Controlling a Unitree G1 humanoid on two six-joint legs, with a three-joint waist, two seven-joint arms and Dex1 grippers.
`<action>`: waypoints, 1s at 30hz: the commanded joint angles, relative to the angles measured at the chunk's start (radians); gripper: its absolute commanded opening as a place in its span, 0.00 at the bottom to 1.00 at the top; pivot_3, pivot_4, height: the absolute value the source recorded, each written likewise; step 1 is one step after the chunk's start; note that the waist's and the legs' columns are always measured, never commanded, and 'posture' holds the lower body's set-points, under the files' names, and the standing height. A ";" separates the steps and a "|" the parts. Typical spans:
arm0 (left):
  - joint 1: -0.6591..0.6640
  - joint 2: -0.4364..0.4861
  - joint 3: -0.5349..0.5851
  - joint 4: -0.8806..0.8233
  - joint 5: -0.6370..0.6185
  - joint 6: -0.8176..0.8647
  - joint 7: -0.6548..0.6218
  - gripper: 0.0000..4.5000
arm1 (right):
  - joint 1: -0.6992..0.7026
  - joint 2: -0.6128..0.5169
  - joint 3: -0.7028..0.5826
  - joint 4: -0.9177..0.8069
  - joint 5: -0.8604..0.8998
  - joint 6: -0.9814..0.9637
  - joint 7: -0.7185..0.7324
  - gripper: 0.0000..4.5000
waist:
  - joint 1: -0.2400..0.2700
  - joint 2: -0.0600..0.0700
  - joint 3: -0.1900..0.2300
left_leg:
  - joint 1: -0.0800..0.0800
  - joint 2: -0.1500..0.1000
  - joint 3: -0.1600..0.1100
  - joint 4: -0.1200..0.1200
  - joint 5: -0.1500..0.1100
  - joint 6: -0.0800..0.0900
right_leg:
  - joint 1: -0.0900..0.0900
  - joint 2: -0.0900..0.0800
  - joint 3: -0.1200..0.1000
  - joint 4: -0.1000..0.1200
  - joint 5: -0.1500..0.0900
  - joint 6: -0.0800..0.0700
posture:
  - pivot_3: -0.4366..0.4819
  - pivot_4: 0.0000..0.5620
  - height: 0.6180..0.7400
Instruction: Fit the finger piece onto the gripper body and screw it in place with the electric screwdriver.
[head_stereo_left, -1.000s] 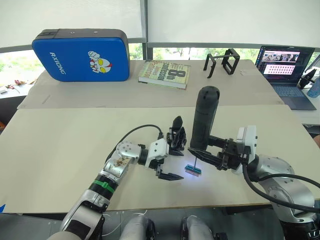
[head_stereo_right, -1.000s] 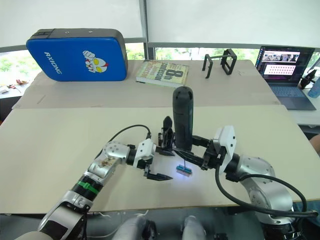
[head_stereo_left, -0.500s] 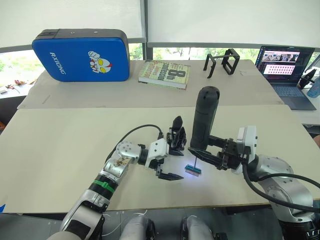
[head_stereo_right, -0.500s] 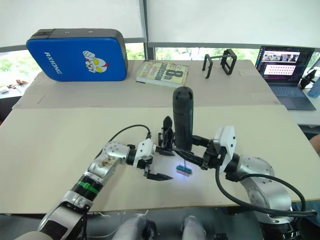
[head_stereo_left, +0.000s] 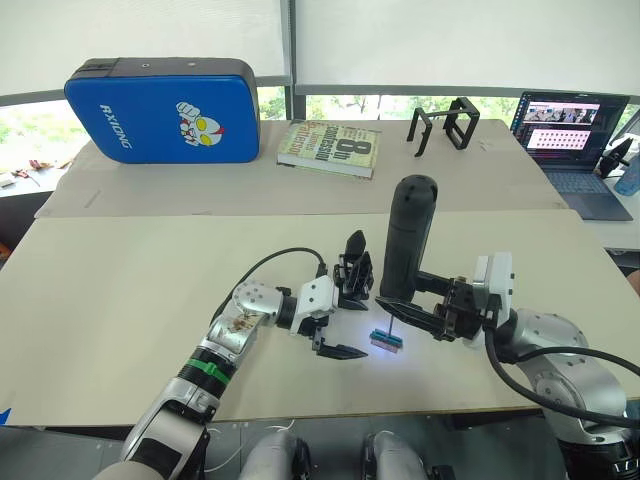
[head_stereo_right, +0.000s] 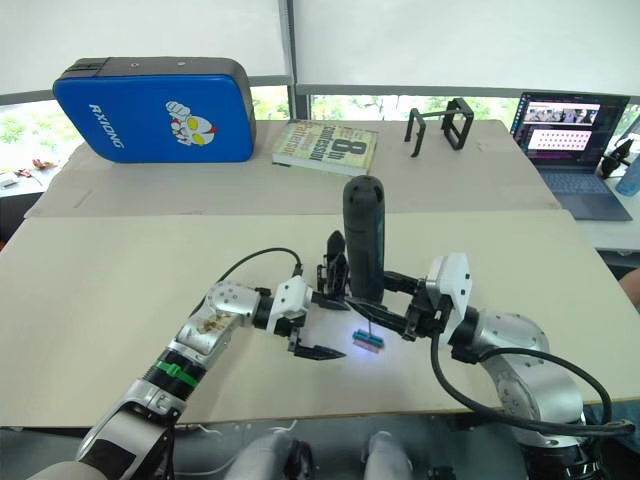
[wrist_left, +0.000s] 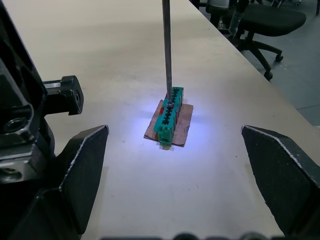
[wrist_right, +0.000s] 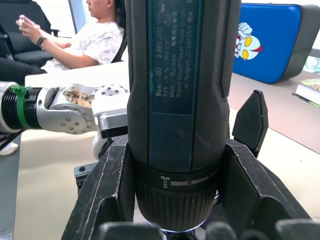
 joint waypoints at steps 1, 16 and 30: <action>-0.019 -0.004 0.008 -0.014 -0.001 -0.017 0.006 1.00 | -0.016 -0.006 -0.012 -0.021 -0.008 -0.055 0.017 0.42 | 0.000 0.000 0.000 | 0.000 0.000 0.000 0.000 0.000 0.000 | 0.000 0.000 0.000 0.000 0.000 0.000 | 0.48 0.27 1.00; -0.014 -0.003 0.007 -0.018 -0.001 -0.019 0.005 1.00 | -0.045 -0.004 -0.053 -0.052 0.070 0.018 -0.028 0.42 | -0.001 0.000 0.000 | 0.000 0.000 0.000 0.000 0.000 0.000 | 0.000 0.000 0.000 0.000 0.000 0.000 | 0.48 0.27 1.00; -0.014 -0.002 0.006 -0.024 -0.009 -0.006 -0.007 1.00 | -0.025 -0.011 -0.044 -0.079 0.101 0.076 -0.081 0.42 | 0.000 0.000 0.000 | 0.000 0.000 0.000 0.000 0.000 0.000 | 0.000 0.000 0.000 0.000 0.000 0.000 | 0.48 0.27 1.00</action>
